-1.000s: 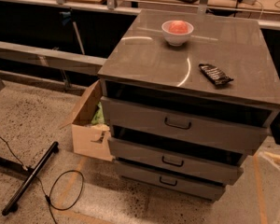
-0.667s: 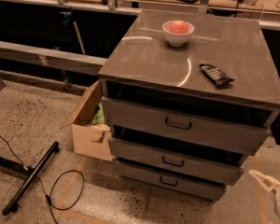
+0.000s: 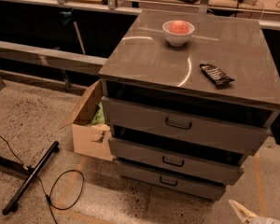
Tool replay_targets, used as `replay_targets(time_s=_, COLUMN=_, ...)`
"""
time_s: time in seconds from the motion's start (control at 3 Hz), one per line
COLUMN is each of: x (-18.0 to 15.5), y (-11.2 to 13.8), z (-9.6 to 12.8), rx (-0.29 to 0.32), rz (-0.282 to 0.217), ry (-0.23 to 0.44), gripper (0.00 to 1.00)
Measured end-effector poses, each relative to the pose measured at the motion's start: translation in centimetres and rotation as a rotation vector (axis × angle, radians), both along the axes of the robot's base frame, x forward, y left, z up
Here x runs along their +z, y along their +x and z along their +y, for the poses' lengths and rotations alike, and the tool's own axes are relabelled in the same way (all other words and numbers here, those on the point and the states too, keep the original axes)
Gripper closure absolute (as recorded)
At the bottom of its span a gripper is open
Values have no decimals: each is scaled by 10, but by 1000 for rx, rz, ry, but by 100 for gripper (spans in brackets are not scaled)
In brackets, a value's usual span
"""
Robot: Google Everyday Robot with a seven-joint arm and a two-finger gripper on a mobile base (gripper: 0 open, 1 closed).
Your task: Open bottom drawer
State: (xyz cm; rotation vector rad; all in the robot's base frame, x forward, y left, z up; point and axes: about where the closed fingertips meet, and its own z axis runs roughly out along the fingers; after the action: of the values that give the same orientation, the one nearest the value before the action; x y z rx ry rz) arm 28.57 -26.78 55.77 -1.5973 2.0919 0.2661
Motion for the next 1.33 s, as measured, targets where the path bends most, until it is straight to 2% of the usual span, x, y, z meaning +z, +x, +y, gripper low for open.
replay_targets(time_s=0.33, x=-82, y=-15, z=22, rx=11, rz=39, ry=13, gripper=0)
replay_targets(time_s=0.67, x=-82, y=-15, z=22, rx=11, rz=39, ry=13, gripper=0)
replay_targets(time_s=1.0, x=-107, y=-8, z=27, rx=-2, rz=13, ry=20, gripper=0)
replay_targets(time_s=1.33, x=-173, y=21, z=34, rx=0, rz=-48, ry=1, gripper=0)
